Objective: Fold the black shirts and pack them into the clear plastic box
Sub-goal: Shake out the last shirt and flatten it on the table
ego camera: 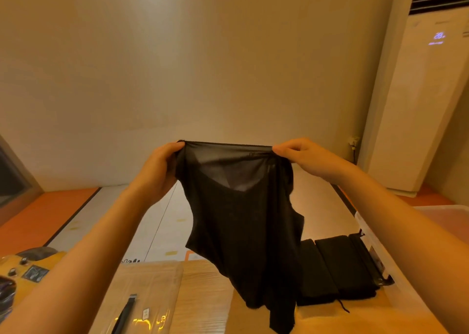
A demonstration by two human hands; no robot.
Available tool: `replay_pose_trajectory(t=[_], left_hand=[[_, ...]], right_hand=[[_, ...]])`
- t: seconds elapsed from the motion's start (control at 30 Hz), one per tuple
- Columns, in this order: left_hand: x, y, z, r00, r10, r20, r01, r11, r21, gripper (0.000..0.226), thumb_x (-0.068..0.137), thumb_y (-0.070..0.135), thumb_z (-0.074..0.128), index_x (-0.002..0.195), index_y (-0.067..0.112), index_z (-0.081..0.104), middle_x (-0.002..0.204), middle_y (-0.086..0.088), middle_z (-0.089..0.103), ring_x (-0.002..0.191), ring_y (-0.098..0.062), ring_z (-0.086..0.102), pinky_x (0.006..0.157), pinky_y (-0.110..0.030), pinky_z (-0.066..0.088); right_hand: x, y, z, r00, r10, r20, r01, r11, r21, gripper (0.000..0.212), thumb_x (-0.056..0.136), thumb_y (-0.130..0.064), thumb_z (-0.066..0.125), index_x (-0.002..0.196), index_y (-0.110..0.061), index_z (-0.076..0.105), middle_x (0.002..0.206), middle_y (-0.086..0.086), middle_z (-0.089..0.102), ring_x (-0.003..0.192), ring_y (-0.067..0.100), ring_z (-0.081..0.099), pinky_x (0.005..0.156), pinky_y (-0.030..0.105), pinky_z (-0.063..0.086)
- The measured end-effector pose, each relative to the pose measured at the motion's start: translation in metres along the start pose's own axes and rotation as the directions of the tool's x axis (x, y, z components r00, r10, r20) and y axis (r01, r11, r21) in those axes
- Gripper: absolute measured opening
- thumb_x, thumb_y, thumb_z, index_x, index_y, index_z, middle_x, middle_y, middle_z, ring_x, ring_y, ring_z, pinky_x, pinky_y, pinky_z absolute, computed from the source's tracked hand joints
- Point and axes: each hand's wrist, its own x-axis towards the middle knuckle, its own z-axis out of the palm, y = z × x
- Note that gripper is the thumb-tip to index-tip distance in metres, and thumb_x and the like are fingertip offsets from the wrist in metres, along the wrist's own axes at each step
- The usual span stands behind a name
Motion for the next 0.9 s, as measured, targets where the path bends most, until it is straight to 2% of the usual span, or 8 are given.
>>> replay_pose_trajectory(t=[0.17,0.27,0.37,0.43,0.53,0.63,0.77,0.9], left_hand=[[-0.003,0.017,-0.002,0.997,-0.073,-0.005,0.071,0.985,-0.159,0.021,0.095,0.026,0.047,0.089,0.01,0.06,0.073,-0.003,0.067,0.067,-0.015,0.064,0.063,-0.025,0.053],[-0.001,0.025,-0.009,0.996,-0.061,-0.061,0.052,0.988,-0.144,0.021,0.093,0.029,0.05,0.086,0.012,0.061,0.07,-0.002,0.065,0.066,-0.015,0.062,0.066,-0.027,0.05],[-0.001,0.033,-0.017,0.992,-0.061,-0.107,0.045,0.988,-0.148,0.019,0.083,0.034,0.059,0.083,0.014,0.06,0.07,-0.002,0.064,0.072,-0.017,0.06,0.071,-0.032,0.049],[0.0,0.035,-0.024,0.989,-0.065,-0.129,0.039,0.98,-0.194,0.024,0.075,0.038,0.063,0.084,0.016,0.059,0.073,-0.001,0.065,0.078,-0.019,0.061,0.073,-0.034,0.05],[0.0,0.034,-0.027,0.996,-0.046,-0.074,0.028,0.975,-0.22,0.019,0.084,0.035,0.057,0.085,0.016,0.061,0.073,0.001,0.067,0.073,-0.015,0.065,0.069,-0.03,0.05],[-0.002,0.031,-0.018,0.994,0.006,0.113,0.023,0.965,-0.26,0.021,0.085,0.028,0.053,0.085,0.015,0.069,0.085,-0.002,0.067,0.078,-0.017,0.068,0.07,-0.029,0.056],[-0.001,0.03,0.003,0.953,0.103,0.286,-0.038,0.974,-0.223,0.03,0.086,0.02,0.061,0.114,0.014,0.069,0.11,-0.006,0.07,0.104,-0.021,0.067,0.082,-0.03,0.056],[0.003,0.034,0.022,0.965,0.147,0.218,-0.102,0.973,-0.205,0.063,0.09,0.01,0.059,0.147,0.002,0.033,0.124,-0.011,0.063,0.113,-0.023,0.063,0.085,-0.029,0.055]], right_hand=[[0.005,-0.018,0.006,1.0,0.007,-0.017,-0.004,0.985,0.17,0.034,0.097,-0.038,0.048,0.096,-0.015,0.073,0.086,-0.003,0.074,0.078,0.012,0.07,0.065,0.018,0.052],[0.006,-0.018,0.006,0.997,-0.009,0.073,0.007,1.0,0.025,0.037,0.087,-0.043,0.06,0.095,-0.009,0.07,0.09,0.01,0.071,0.082,0.019,0.068,0.071,0.02,0.053],[0.006,-0.013,0.002,0.981,0.02,0.191,-0.011,0.999,-0.051,0.024,0.084,-0.03,0.069,0.099,-0.011,0.071,0.094,0.006,0.072,0.085,0.015,0.07,0.073,0.021,0.055],[0.007,-0.006,-0.001,0.979,0.039,0.202,-0.027,0.998,-0.064,0.03,0.084,-0.031,0.069,0.105,-0.01,0.071,0.099,0.009,0.072,0.091,0.018,0.07,0.082,0.028,0.056],[0.013,0.003,0.001,0.997,0.032,0.065,-0.025,0.994,-0.11,0.024,0.088,-0.033,0.065,0.102,-0.014,0.066,0.104,0.006,0.068,0.099,0.02,0.065,0.089,0.029,0.051],[0.02,0.005,0.011,0.982,-0.056,-0.179,0.021,0.981,-0.193,0.016,0.09,-0.031,0.066,0.104,-0.027,0.06,0.107,-0.007,0.062,0.102,0.01,0.059,0.084,0.025,0.048],[0.013,-0.021,0.036,0.984,-0.084,-0.16,0.085,0.996,0.004,0.015,0.095,-0.026,0.058,0.089,-0.016,0.066,0.084,-0.002,0.071,0.082,0.012,0.067,0.075,0.028,0.053],[0.0,-0.058,0.053,0.985,-0.167,-0.04,0.172,0.971,0.166,0.032,0.098,-0.031,0.048,0.087,-0.009,0.069,0.083,0.008,0.072,0.078,0.017,0.069,0.072,0.026,0.056]])
